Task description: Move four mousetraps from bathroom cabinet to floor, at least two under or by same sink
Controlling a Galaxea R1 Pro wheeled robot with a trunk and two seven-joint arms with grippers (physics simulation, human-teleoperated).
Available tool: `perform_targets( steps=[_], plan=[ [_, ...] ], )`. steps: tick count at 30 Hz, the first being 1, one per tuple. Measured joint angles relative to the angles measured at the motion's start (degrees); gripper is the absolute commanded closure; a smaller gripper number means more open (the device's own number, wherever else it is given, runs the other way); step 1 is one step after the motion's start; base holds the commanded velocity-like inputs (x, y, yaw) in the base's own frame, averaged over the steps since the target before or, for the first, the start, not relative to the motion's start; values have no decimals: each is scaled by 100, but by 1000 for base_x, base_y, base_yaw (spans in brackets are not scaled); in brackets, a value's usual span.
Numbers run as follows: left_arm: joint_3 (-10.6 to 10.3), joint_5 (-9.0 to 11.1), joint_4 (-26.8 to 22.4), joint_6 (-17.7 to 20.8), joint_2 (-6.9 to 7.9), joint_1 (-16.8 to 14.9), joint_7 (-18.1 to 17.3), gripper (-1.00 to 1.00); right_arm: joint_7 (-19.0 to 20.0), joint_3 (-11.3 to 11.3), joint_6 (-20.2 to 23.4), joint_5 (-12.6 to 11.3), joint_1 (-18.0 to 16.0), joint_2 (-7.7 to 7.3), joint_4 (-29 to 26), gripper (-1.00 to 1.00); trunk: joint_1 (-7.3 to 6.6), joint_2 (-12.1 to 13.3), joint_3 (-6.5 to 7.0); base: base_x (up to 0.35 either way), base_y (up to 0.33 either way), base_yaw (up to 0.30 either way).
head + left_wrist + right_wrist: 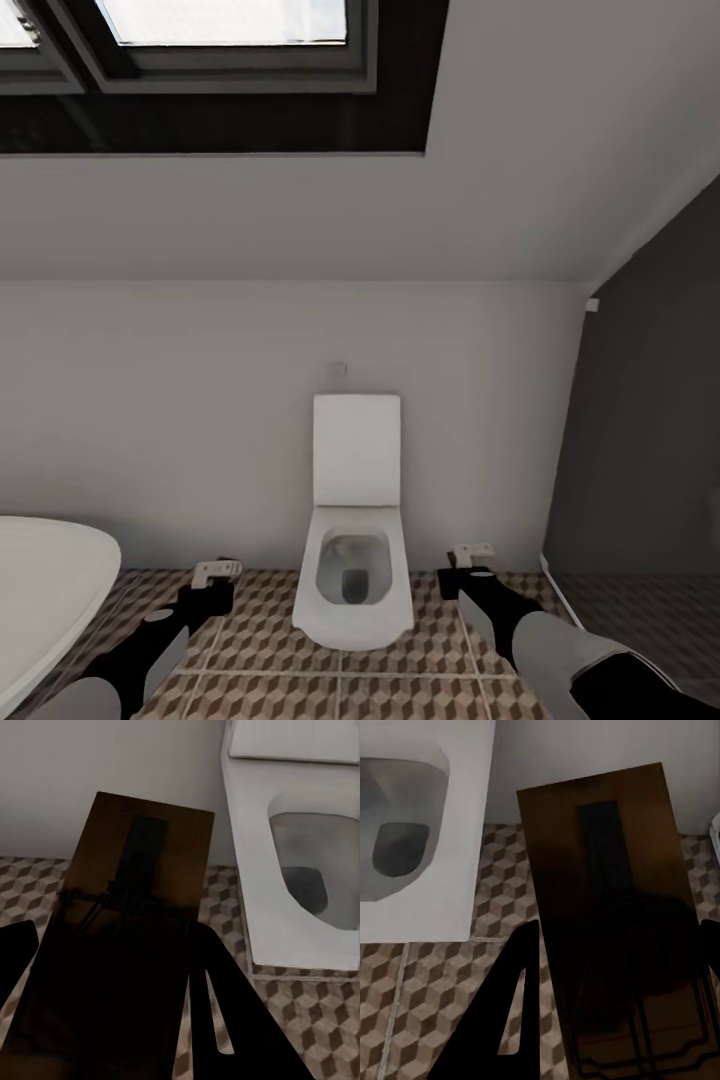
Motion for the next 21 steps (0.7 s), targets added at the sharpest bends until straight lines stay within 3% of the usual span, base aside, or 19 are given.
perform_targets(
  steps=[11,17,21],
  plan=[
    [11,6,-28,4,-44,-4,3,100,0,-8,-9,-4,0,-70,0,100,3,1,0,23,0,0],
    [14,23,-12,51,-134,-5,477,100,1,-20,-3,-3,0,-80,-67,100,3,0,0,0,0,0],
    [24,76,-51,65,-131,3,526,100,2,-30,32,-4,0,-58,-170,100,68,-118,-54,0,0,0]
  ],
)
